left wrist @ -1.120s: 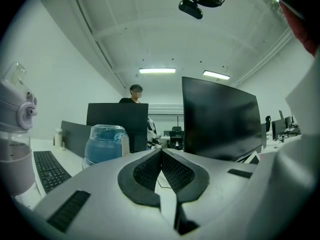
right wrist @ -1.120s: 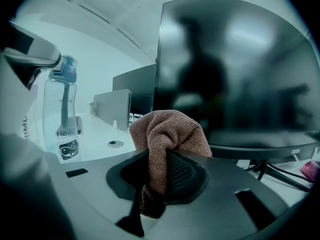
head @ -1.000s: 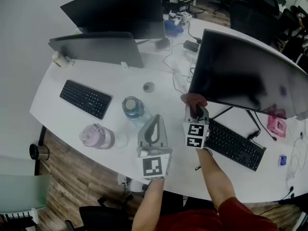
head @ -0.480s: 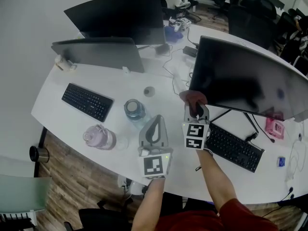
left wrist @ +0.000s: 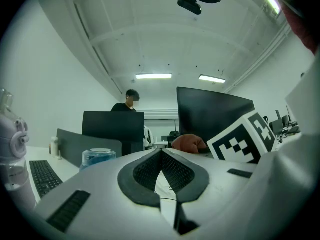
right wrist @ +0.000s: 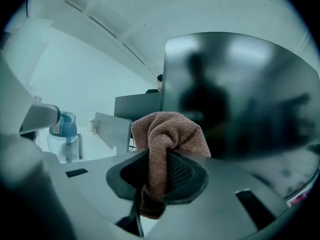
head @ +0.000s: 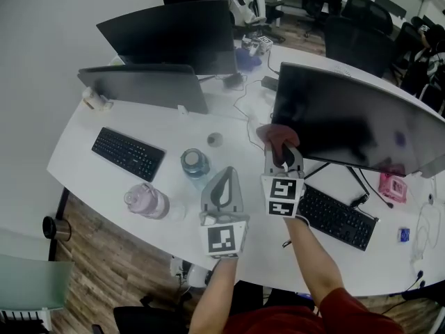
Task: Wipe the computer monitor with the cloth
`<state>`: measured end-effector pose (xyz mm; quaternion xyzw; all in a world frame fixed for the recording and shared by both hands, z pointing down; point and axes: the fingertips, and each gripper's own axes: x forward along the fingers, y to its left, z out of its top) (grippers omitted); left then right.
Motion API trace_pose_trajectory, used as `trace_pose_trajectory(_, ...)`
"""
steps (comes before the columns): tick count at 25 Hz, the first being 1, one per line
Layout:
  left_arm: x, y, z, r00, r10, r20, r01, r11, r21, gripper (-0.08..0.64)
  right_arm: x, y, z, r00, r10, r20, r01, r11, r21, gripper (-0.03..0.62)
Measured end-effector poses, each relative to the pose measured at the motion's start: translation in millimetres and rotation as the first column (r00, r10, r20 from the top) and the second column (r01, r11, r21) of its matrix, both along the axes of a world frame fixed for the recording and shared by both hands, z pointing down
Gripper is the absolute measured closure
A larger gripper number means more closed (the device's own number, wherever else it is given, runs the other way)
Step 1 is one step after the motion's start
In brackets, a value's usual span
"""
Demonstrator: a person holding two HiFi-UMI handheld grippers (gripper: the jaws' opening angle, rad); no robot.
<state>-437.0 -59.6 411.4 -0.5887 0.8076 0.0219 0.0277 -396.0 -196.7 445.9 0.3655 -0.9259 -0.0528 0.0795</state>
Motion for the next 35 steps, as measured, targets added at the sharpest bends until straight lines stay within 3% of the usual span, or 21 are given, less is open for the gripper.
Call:
trace_pose_trajectory(6, 1, -1, -6, 1.0, -0.001, 0.013, 0.001, 1.0, 0.0, 0.532, 2, -1, -33, 0.999, 0.007, 0.037, -0.007, 1.0, -0.012, 0.509)
trace_pose_trajectory(35, 9, -20, -62, 0.996, 0.031, 0.087, -0.036, 0.998, 0.051, 0.532, 6, 11, -197, 0.988, -0.037, 0.149, 0.013, 0.987, 0.158, 0.509)
